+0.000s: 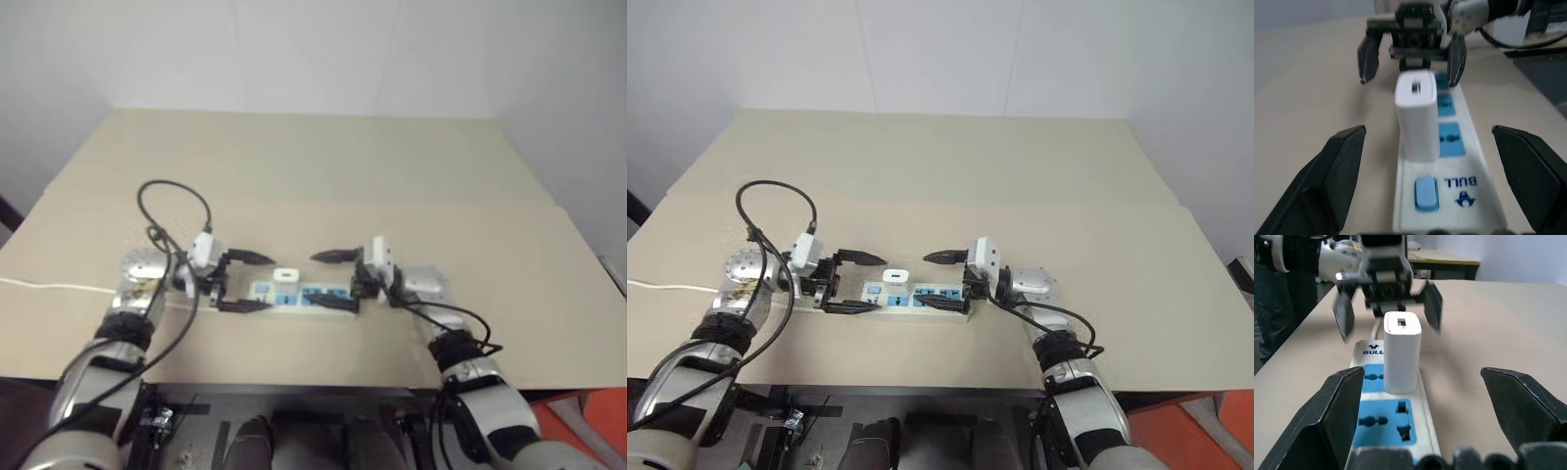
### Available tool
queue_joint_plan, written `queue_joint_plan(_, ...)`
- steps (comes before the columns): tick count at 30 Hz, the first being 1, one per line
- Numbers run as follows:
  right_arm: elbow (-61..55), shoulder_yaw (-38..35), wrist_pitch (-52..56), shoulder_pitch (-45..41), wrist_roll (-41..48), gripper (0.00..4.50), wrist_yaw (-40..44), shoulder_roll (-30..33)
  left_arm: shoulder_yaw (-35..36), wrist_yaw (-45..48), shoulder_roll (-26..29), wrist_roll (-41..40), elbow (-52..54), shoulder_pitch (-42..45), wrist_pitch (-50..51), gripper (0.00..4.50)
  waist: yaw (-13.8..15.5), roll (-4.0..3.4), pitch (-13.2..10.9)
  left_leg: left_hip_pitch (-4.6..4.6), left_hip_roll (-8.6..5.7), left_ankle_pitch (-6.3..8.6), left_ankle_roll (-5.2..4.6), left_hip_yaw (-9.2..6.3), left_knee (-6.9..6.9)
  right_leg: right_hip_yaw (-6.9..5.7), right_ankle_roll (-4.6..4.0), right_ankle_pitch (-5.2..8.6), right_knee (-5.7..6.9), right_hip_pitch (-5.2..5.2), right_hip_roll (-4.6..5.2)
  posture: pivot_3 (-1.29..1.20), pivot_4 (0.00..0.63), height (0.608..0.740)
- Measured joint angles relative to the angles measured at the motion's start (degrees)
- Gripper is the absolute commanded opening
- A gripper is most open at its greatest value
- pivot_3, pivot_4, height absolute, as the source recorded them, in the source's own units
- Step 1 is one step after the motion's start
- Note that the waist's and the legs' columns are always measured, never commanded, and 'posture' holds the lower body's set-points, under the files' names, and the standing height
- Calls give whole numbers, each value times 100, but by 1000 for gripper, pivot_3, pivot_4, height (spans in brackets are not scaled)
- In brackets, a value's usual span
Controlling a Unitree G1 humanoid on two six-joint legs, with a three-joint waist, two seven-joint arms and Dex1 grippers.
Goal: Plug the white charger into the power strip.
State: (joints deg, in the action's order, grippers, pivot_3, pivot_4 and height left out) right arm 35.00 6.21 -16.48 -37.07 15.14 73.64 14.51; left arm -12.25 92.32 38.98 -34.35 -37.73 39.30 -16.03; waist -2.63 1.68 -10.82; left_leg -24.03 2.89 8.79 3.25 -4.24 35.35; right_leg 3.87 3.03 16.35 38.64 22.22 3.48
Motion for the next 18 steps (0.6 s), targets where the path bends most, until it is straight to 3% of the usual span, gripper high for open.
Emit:
queue_joint_plan(4, -612, -99, 642, 474, 178, 4500, 88, 669, 561, 0, 532, -722, 1148, -205, 836, 4482, 41, -24, -20, -11, -2, 0, 0, 1, 0, -1, 1, 0, -8, 7, 2, 0, 150, 740)
queue_joint_plan(7, -1229, -267, 1001, 814, 208, 4500, 142, 1366, 830, -6, 797, -405, 1170, -297, 831, 4482, 36, -44, -32, -9, -2, 0, 0, 3, -3, -1, 13, 8, -10, 8, 2, 0, 150, 740)
queue_joint_plan(12, -2052, -747, 1267, 1436, 198, 4500, -21, 2367, 927, -540, 771, 620, 374, -459, 424, 4482, 29, -43, -32, -11, -2, 0, 0, 4, -6, 0, 42, 26, -15, 11, 0, 0, 150, 740)
queue_joint_plan(15, -2543, -979, 1400, 1866, 229, 4500, 62, 2965, 1075, -828, 774, 772, 439, -659, 704, 4482, 23, -43, -33, -19, -1, 0, 0, 6, -8, 1, 43, 27, -19, 17, 2, 0, 150, 740)
queue_joint_plan(18, -3136, -1116, 1622, 2081, 432, 4500, 64, 3162, 1162, -827, 736, 764, 766, -843, 883, 4482, -2, -43, -33, -14, 1, 0, 0, 6, -11, 2, 42, 26, -18, 16, 1, 0, 150, 740)
